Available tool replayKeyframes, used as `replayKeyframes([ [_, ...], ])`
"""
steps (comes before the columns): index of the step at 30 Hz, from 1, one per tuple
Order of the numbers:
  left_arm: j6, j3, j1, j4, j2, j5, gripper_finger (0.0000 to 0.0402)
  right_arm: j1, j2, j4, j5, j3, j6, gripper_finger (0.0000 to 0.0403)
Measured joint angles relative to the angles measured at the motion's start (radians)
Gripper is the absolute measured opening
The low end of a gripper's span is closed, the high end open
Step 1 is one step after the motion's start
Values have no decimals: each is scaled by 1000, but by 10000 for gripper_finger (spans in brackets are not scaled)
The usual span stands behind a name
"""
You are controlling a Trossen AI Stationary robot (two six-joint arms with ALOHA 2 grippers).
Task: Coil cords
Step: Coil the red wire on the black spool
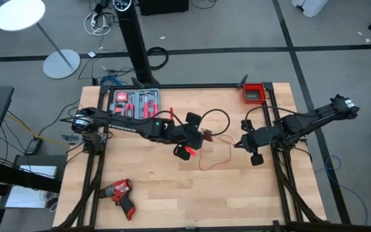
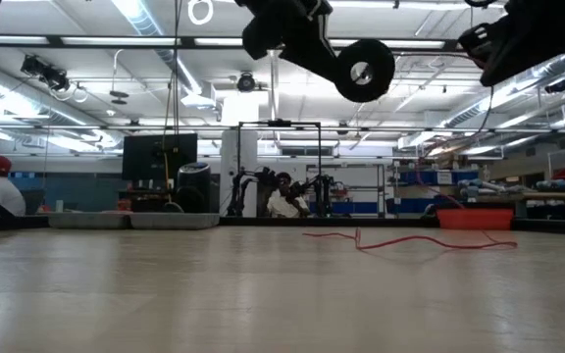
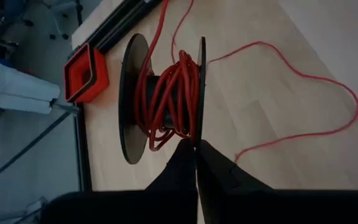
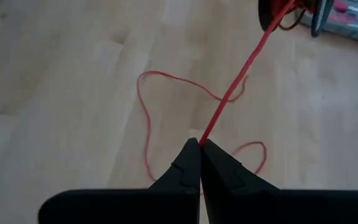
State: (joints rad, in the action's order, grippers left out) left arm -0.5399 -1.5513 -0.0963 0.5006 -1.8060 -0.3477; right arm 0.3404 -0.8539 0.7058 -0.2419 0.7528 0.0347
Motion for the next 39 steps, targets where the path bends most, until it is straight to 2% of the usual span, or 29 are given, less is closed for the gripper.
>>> replayKeyframes([
  [7,50,0,-30,91,9,-54,0,43,-1,50,-2,0,-113,0],
  [15,51,0,-39,105,34,-94,0,73,-1,90,22,0,-204,0],
  [26,26,0,-94,-96,59,-135,0,90,-2,125,5,1,-349,0],
  [32,-93,1,-147,-289,30,-185,0,62,-19,17,-29,-1,-272,0],
  [39,-206,1,-186,-482,-18,-129,0,42,-57,-189,-47,-12,9,1],
])
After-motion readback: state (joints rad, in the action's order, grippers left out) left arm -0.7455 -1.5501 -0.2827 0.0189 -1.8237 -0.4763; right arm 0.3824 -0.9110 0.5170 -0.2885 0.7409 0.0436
